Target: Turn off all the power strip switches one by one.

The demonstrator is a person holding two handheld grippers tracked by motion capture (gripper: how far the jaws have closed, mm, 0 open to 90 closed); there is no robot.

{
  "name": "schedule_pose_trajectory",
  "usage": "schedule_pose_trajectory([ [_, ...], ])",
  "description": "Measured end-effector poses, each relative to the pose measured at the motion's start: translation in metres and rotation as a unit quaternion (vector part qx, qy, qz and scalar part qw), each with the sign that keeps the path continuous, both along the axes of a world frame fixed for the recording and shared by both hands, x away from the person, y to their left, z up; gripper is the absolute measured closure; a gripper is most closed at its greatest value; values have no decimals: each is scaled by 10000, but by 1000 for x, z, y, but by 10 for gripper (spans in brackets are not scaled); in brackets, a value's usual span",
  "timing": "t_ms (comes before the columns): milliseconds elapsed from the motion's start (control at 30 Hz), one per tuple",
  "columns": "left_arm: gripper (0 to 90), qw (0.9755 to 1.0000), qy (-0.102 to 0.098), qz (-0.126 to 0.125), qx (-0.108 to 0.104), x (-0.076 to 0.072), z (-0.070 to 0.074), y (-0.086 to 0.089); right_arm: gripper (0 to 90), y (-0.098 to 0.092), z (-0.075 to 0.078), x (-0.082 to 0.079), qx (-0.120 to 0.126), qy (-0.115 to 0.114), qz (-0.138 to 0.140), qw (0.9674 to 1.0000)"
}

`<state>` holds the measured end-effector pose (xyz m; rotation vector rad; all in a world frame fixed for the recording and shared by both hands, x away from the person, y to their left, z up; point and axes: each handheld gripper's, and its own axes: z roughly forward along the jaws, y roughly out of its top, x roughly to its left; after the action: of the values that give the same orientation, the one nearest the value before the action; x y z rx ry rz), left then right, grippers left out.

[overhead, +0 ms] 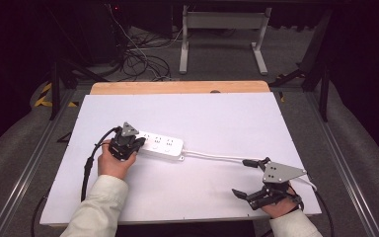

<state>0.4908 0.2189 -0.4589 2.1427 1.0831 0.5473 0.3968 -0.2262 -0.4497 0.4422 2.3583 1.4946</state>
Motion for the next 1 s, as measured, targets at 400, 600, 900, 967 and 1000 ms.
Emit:
schedule_pose_trajectory([
  [400, 900, 10000, 8, 13, -2, 0, -2, -2, 58, 0, 0, 0, -3, 12, -3, 10000],
  [600, 900, 9999, -17, -6, 101, 1, -2, -4, 58, 0, 0, 0, -4, 11, 0, 10000],
  [900, 900, 9999, -53, 108, 87, 0, -4, -3, 59, 0, 0, 0, -2, 6, 15, 10000],
  [967, 900, 9999, -81, 101, 95, 0, -4, -3, 59, 1, 0, 0, -11, 2, 16, 10000],
  [1000, 900, 9999, -78, 91, 70, 0, -4, -2, 58, 1, 0, 0, -10, 2, 15, 10000],
])
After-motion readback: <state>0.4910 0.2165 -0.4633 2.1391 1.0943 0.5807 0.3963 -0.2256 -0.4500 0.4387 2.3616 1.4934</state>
